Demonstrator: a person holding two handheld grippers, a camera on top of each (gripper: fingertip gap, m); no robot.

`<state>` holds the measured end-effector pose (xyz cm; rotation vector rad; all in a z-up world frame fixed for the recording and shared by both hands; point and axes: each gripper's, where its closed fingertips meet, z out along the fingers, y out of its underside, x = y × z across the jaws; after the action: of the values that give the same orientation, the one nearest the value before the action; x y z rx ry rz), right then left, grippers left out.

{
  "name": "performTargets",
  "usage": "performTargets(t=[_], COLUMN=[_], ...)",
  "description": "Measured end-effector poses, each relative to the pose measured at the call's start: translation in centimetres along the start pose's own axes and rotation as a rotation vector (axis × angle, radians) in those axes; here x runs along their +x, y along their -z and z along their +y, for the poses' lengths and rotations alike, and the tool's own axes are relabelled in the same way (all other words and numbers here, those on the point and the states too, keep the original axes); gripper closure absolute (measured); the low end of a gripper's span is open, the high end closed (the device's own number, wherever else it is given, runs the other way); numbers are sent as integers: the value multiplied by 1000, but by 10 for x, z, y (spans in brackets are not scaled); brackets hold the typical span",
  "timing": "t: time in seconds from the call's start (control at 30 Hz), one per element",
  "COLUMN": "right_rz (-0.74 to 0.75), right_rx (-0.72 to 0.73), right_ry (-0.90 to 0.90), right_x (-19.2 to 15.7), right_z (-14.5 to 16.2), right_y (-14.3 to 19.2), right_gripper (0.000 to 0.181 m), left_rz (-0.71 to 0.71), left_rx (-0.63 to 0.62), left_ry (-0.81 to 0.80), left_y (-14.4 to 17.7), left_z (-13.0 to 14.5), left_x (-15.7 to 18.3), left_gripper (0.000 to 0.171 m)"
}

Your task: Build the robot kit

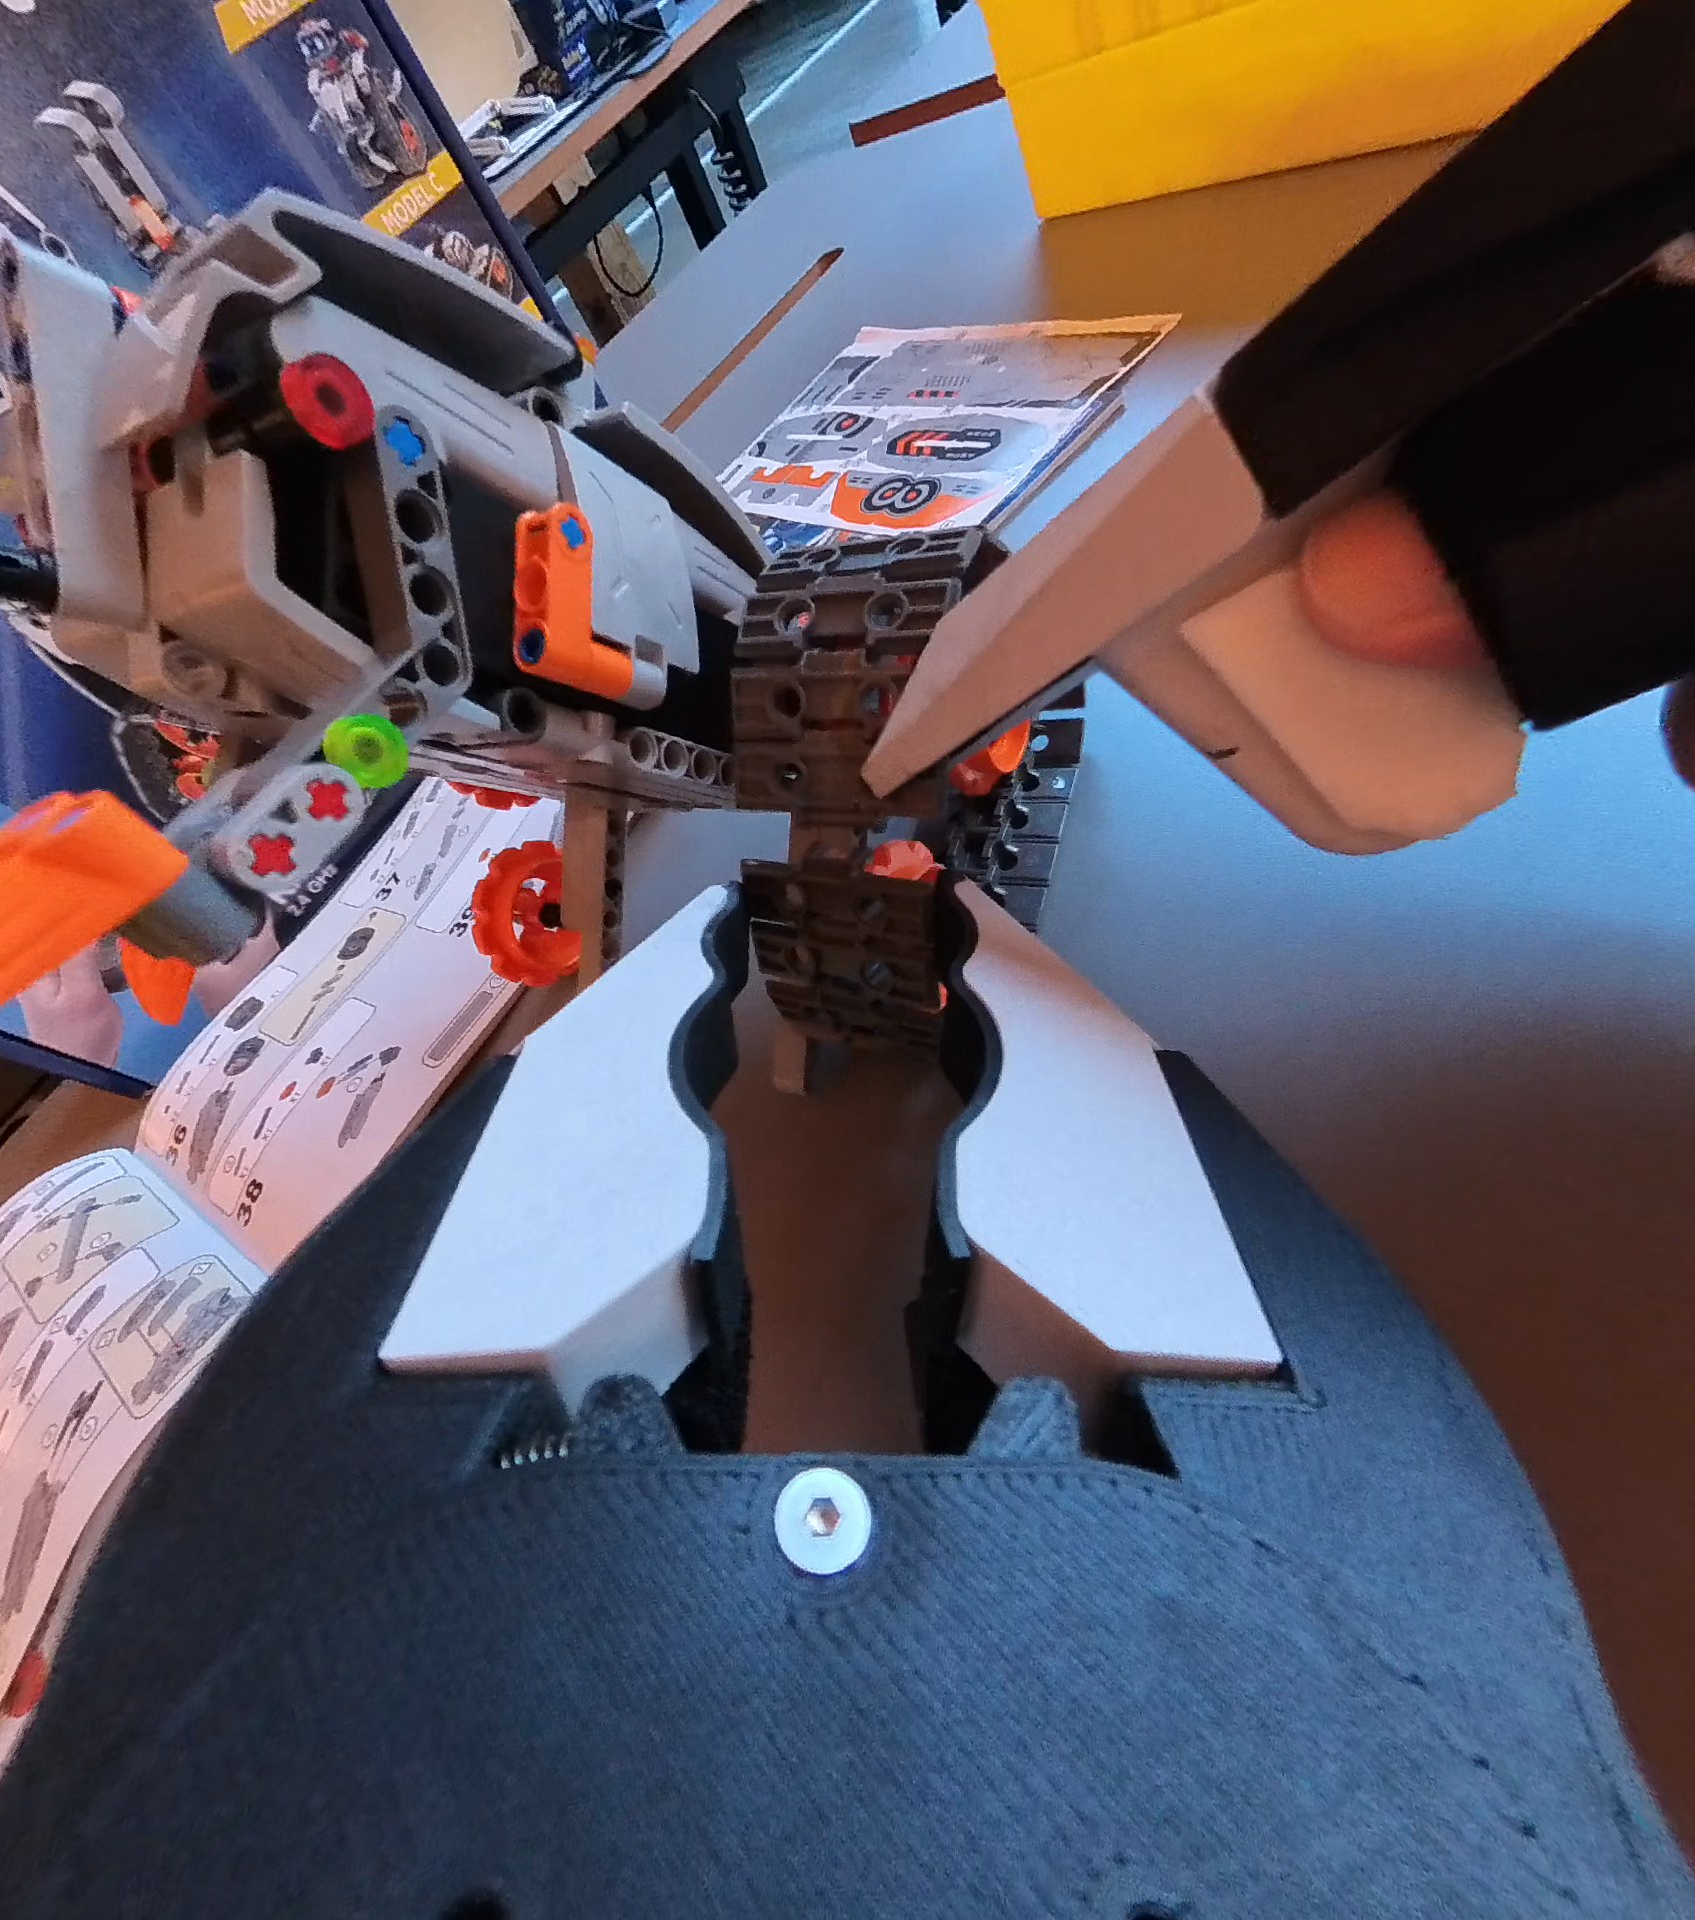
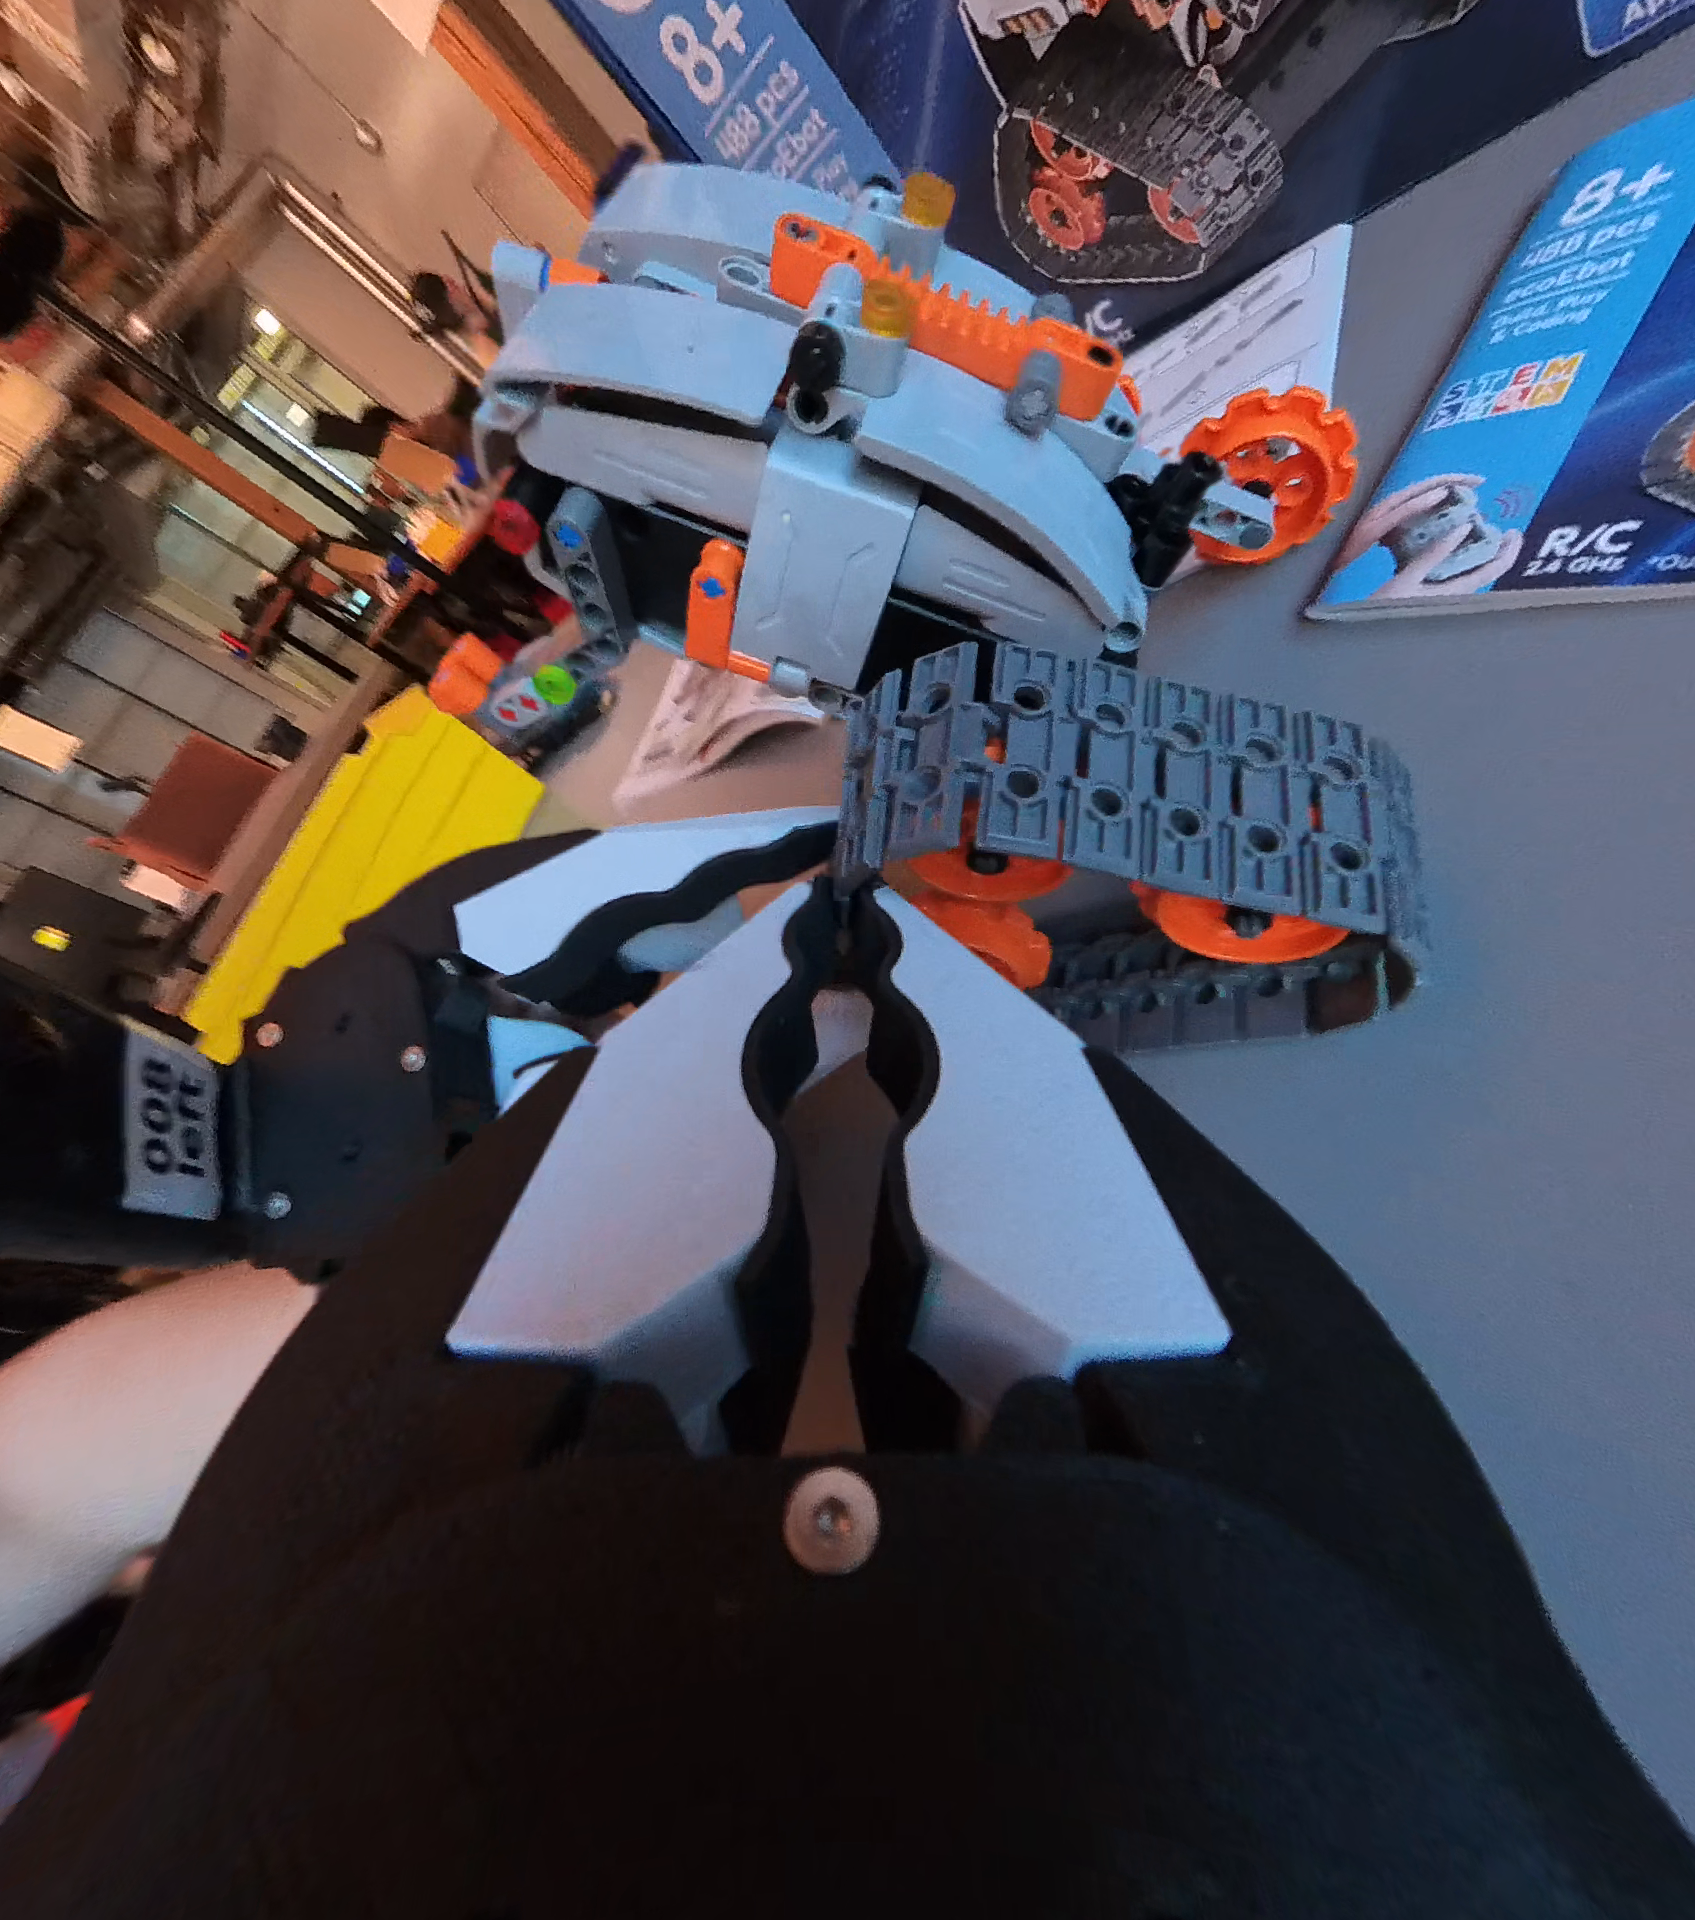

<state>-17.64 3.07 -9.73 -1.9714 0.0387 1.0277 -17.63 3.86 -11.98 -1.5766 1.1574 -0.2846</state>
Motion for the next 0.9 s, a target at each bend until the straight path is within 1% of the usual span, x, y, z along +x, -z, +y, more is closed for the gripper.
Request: performTargets(t=[0.13,0.2,0.23,0.43,0.6,0.8,0.9], right_rz=[104,134,130,0,-66,-128,-166], right_rx=[-74,-138,-139,-106,-68,15,80], right_ry=[145,187,181,19,-87,-201,-263], right_x=[3,5,4,-1,-2,-4,-6], right_z=[4,11,11,9,8,7,2], right_y=[-2,-5,-6,-5,-6,-6,-5], right_gripper=[180,179,179,180,179,179,180], left_rz=[-16,-14,-17,-30,-29,-56,-53], left_rx=[-4,-8,-8,-9,-8,-11,-14], left_ry=[-20,-17,-15,-19,-15,-40,-32], left_y=[0,0,0,0,-1,-1,-1], left_z=[1,1,1,2,2,2,3], left_x=[0,1,0,-1,-2,-3,-4], left_gripper=[138,138,138,138,139,139,139])
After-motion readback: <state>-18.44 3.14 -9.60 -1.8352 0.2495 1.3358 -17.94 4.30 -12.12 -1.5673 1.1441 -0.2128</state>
